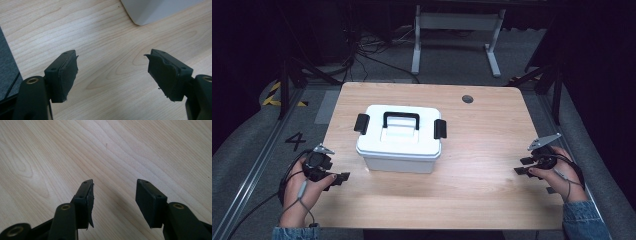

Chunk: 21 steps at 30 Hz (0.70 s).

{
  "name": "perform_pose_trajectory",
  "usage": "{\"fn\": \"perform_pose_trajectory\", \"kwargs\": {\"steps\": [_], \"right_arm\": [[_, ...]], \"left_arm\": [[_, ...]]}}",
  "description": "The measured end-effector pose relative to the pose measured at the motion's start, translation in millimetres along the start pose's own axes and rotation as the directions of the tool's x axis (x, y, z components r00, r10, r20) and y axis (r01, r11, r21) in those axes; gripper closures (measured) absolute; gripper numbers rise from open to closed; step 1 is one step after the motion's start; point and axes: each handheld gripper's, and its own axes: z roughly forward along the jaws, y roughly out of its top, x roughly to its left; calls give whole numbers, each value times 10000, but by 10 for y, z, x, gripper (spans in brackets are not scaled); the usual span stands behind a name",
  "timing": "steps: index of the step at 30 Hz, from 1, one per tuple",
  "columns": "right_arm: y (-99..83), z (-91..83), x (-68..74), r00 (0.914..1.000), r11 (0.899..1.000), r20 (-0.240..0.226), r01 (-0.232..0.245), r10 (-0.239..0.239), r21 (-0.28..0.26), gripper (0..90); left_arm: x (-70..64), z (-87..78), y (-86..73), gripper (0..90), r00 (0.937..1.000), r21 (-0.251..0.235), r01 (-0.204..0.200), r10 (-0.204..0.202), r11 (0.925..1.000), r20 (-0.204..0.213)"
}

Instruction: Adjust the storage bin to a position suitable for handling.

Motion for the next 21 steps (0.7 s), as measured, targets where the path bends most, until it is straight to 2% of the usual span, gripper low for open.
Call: {"fn": "perform_pose_trajectory", "kwargs": {"steps": [8, 10, 21], "right_arm": [[18, -14, 24, 10000, 9999, -42, 10, -11, -158, 472], [20, -12, 22, 10000, 9999, -28, 16, -16, -162, 472], [162, -131, 69, 9993, 9967, -265, 240, -261, -780, 472]], "left_arm": [[-21, -24, 6, 250, 9999, -22, -164, 164, 9999, 24], [-30, -26, 4, 250, 9999, -9, -101, 101, 9999, 87], [-36, -31, 5, 252, 9998, -29, -201, 201, 9998, 55]]}}
